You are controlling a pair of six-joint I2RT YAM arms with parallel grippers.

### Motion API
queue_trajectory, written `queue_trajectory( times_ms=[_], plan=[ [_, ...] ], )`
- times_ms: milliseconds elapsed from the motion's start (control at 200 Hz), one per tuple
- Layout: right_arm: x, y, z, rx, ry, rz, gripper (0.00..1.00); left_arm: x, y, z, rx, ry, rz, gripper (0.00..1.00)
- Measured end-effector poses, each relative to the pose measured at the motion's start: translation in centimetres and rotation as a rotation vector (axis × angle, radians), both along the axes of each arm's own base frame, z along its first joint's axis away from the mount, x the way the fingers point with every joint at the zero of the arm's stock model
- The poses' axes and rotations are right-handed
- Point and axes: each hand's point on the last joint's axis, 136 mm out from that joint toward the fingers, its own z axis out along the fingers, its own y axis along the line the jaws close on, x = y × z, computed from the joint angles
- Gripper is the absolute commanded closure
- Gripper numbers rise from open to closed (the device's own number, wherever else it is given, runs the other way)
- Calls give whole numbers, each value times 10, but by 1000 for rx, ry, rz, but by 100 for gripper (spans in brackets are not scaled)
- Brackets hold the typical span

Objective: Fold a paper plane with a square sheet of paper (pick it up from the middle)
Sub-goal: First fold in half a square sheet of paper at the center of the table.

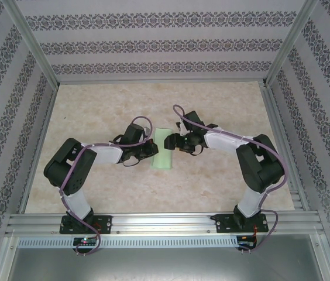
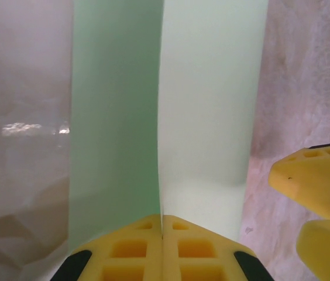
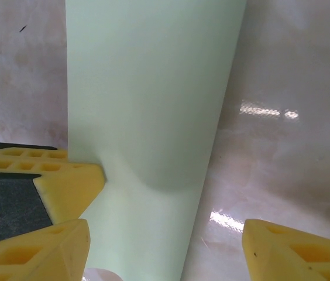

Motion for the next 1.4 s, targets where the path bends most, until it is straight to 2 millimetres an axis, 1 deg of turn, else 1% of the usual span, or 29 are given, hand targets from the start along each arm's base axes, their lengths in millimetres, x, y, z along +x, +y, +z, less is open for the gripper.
queue_trajectory(
  times_ms=[195, 345, 629, 764, 884, 1009, 1129, 1244, 1319, 1399],
  plan=[
    [6, 11, -9, -2, 32, -8, 38, -3, 7, -13, 39, 32, -9, 100],
    [13, 18, -16, -6, 49, -13, 43, -6, 8, -16, 44, 42, -21, 100],
    [11, 19, -30, -33, 98, -18, 48, -6, 8, -17, 55, 44, -29, 100],
    [11, 20, -30, -42, 105, -14, 50, -6, 9, -17, 58, 43, -30, 100],
    [11, 19, -31, -53, 118, -14, 53, -6, 9, -18, 60, 44, -30, 97],
    [12, 18, -34, -71, 126, -11, 56, -6, 9, -18, 69, 41, -36, 91],
    [12, 16, -35, -88, 133, -9, 58, -6, 10, -17, 74, 38, -40, 76],
    [12, 16, -37, -104, 142, -9, 58, -4, 12, -10, 73, 24, -33, 68],
    [12, 16, -38, -117, 145, -8, 58, -2, 19, -6, 82, 19, -12, 64],
    [12, 16, -39, -137, 140, -9, 58, 1, 27, 3, 98, -1, 17, 64]
  ],
)
